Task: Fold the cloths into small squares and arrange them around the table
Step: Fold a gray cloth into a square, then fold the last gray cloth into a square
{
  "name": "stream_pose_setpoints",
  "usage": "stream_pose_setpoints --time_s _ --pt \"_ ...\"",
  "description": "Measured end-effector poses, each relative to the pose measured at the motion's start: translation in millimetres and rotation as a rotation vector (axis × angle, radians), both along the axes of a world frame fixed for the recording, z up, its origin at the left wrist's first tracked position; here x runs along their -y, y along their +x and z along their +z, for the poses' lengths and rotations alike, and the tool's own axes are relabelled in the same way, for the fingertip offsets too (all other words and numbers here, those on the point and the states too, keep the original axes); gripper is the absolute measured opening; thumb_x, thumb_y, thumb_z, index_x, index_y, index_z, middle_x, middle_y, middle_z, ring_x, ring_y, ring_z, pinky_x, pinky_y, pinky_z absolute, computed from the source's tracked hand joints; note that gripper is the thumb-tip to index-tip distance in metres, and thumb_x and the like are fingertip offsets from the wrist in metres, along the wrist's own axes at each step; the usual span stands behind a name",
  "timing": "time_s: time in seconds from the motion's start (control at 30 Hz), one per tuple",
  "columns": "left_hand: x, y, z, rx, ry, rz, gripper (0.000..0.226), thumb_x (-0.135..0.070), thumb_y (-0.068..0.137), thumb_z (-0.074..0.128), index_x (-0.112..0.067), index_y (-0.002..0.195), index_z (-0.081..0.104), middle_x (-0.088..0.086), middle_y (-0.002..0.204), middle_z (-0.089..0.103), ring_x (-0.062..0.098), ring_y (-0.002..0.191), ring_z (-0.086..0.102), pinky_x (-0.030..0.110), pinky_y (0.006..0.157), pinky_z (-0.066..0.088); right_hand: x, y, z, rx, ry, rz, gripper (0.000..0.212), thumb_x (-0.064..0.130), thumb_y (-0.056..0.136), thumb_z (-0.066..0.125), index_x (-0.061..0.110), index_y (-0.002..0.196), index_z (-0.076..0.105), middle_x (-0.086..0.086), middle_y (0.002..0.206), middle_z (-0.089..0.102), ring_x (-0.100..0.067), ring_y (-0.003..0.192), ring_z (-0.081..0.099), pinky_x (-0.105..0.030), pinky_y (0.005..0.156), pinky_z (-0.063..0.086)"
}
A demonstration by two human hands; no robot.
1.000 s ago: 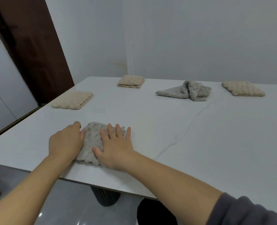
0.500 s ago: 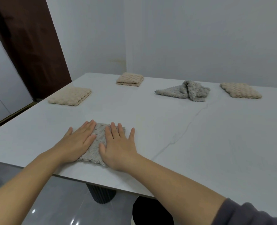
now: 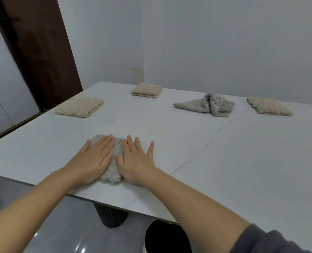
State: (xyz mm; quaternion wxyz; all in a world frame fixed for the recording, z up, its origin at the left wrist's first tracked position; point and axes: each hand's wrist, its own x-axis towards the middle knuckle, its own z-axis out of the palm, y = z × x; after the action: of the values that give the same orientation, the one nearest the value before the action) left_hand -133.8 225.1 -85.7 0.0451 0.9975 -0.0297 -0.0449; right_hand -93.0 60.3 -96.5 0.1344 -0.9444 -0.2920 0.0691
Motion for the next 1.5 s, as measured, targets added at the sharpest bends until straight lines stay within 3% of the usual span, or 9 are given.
stream_pose_setpoints --time_s 0.1,0.43,0.6,0.93,1.03,1.17,1.3,1.4,1.5 --pt "8 7 20 -0.015 0.082 0.057 0.058 -0.043 0.102 0.01 -0.025 0.155 -0.003 -0.009 0.162 -0.009 0.003 0.147 -0.007 0.038 0.12 -0.009 19 13 9 0.01 0.048 -0.011 0.062 0.04 0.104 0.014 0.012 0.156 -0.003 -0.002 0.164 -0.011 -0.019 0.15 -0.015 -0.058 0.115 -0.015" --pt "136 105 37 0.003 0.003 -0.14 0.058 -0.039 0.102 0.032 -0.024 0.155 0.013 -0.004 0.163 -0.002 0.012 0.149 -0.005 0.043 0.121 -0.003 166 96 9 0.068 0.004 -0.355 0.06 0.035 0.103 0.026 0.015 0.156 0.005 -0.005 0.164 -0.004 -0.026 0.15 -0.008 -0.059 0.117 -0.003" --pt "209 171 17 0.014 -0.139 -0.168 0.056 -0.034 0.101 0.035 -0.022 0.153 0.02 -0.001 0.164 0.0 0.014 0.15 -0.005 0.043 0.121 0.0 237 142 2 0.087 0.007 -0.525 0.052 0.032 0.1 0.029 0.017 0.15 0.024 -0.008 0.161 0.011 -0.03 0.149 0.003 -0.061 0.116 0.005" --pt "273 286 -3 0.137 -0.142 -0.189 0.051 -0.034 0.099 0.036 -0.025 0.149 0.031 0.014 0.161 0.008 0.027 0.149 0.004 0.051 0.118 0.013 270 234 -4 0.145 0.147 -0.445 0.041 0.028 0.099 0.036 0.022 0.137 0.05 0.001 0.157 0.031 -0.025 0.148 0.015 -0.062 0.114 0.004" --pt "275 304 -11 0.134 -0.101 -0.182 0.048 -0.034 0.101 0.029 -0.017 0.145 0.036 0.015 0.154 0.027 0.027 0.144 0.02 0.05 0.114 0.022 270 244 -8 0.223 0.155 -0.411 0.034 0.022 0.1 0.036 0.019 0.125 0.059 0.004 0.142 0.048 -0.021 0.142 0.029 -0.06 0.115 0.003" --pt "267 304 -19 0.377 -0.239 -0.14 0.032 -0.022 0.1 0.035 -0.008 0.114 0.061 0.01 0.116 0.058 0.029 0.105 0.053 0.04 0.087 0.043 274 246 -6 0.39 0.286 -0.495 0.021 0.013 0.093 0.048 0.021 0.095 0.068 0.006 0.097 0.066 -0.018 0.1 0.057 -0.048 0.117 0.014" --pt "259 284 -13 0.57 -0.365 -0.023 0.004 -0.014 0.092 0.055 -0.014 0.094 0.059 0.001 0.097 0.057 0.021 0.09 0.053 0.034 0.074 0.041 281 233 1 0.39 0.51 -0.575 0.013 0.007 0.086 0.051 0.018 0.089 0.057 0.005 0.081 0.057 -0.017 0.079 0.052 -0.036 0.087 0.043" --pt "251 264 -6 0.643 -0.307 0.041 0.023 0.004 0.083 0.052 -0.019 0.082 0.051 0.0 0.086 0.054 0.023 0.085 0.051 0.033 0.075 0.035 287 209 7 0.273 0.564 -0.592 0.018 0.01 0.087 0.045 0.011 0.069 0.043 -0.005 0.068 0.047 -0.016 0.062 0.041 -0.032 0.058 0.033" --pt "242 240 -4 0.656 -0.258 0.138 0.026 0.007 0.079 0.051 -0.019 0.084 0.051 0.001 0.091 0.051 0.024 0.089 0.047 0.035 0.084 0.032 295 181 19 -0.003 0.899 -0.639 0.016 0.012 0.088 0.042 0.009 0.072 0.043 -0.006 0.066 0.046 -0.016 0.055 0.046 -0.032 0.055 0.041"
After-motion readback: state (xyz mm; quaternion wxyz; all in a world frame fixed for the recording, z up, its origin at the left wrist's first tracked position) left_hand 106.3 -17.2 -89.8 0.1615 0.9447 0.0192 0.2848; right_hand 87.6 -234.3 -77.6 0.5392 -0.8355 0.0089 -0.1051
